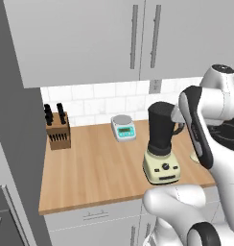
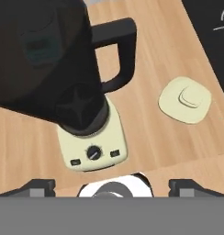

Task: Close the lid blender by securely placing the lid on top.

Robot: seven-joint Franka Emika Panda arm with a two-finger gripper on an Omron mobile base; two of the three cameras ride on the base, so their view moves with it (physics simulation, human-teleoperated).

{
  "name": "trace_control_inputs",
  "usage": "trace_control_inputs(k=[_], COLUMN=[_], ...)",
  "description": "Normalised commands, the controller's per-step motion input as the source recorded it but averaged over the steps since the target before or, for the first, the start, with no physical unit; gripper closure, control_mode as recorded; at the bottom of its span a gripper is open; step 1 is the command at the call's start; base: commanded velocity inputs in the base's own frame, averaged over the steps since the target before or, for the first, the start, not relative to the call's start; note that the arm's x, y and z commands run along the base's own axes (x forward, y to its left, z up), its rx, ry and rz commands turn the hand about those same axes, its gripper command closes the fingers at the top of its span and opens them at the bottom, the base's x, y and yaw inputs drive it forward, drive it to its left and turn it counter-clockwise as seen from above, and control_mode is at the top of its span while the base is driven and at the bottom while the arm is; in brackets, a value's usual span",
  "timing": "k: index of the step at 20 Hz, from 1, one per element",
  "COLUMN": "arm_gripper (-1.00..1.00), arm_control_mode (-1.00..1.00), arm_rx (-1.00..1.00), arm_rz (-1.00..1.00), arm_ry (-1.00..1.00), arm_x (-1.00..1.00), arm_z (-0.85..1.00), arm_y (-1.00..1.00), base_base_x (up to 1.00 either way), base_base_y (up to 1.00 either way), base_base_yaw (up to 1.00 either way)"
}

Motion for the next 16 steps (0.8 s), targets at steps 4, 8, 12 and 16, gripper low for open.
trace_control_inputs(k=[4,8,12,16], arm_gripper=[-1.0,-1.0,-1.0,-1.0], arm_control_mode=[-1.0,-1.0,-1.0,-1.0], arm_rx=[0.0,0.0,0.12,0.2], arm_rz=[-0.14,-0.16,-0.16,-0.09], arm_ry=[0.0,0.0,0.0,0.0], arm_x=[-0.27,-0.03,0.0,0.11], arm_z=[-0.33,-0.46,-0.6,-0.49], arm_y=[-0.69,-0.74,-0.82,-0.67], base_base_x=[0.0,0.0,0.0,0.0], base_base_y=[0.0,0.0,0.0,0.0], base_base_yaw=[0.0,0.0,0.0,0.0])
